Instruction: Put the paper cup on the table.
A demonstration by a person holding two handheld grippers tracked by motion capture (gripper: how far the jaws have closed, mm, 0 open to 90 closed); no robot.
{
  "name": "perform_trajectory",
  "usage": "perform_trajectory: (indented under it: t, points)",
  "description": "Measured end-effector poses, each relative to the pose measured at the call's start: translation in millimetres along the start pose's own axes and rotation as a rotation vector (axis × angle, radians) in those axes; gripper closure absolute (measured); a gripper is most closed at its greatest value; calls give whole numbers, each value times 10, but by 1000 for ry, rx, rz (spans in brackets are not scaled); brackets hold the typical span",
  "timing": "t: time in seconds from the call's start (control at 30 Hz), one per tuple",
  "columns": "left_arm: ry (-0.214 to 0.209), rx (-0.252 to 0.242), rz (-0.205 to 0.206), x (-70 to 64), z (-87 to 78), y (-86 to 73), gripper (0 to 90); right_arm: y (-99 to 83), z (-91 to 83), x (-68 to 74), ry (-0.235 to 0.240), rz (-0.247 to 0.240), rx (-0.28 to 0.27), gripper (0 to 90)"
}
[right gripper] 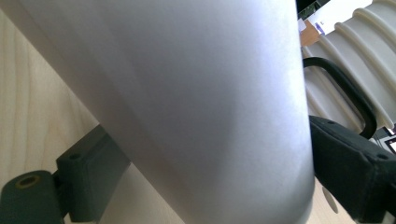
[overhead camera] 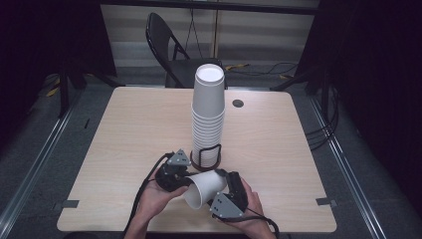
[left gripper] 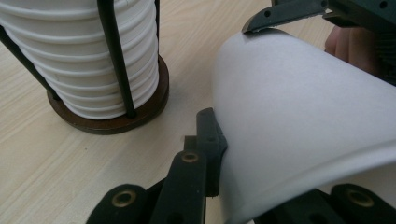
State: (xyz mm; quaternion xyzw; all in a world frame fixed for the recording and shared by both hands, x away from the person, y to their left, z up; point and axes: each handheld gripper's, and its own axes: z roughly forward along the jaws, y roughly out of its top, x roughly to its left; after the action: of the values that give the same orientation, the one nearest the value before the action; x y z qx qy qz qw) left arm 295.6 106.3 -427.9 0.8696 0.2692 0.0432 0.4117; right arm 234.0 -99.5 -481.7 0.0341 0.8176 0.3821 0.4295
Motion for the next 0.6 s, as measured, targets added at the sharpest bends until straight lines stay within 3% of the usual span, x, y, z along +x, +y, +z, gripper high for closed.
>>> perform_trajectory:
  t: [0.2, 0.33, 0.4, 0.6]
  points:
    - [-31, 24, -13, 13, 49, 38, 866, -1, -9, -5, -4, -8, 0, 94]
    - [-46, 30, -15, -1, 119, 56, 866, 71, 17, 41, 20, -50, -6, 94]
    - [-45, 36, -20, 3, 125, 61, 865, 94, 35, 58, 10, -65, 0, 94]
    - [-46, 37, -18, 11, 137, 65, 865, 119, 47, 67, 7, -52, -18, 86]
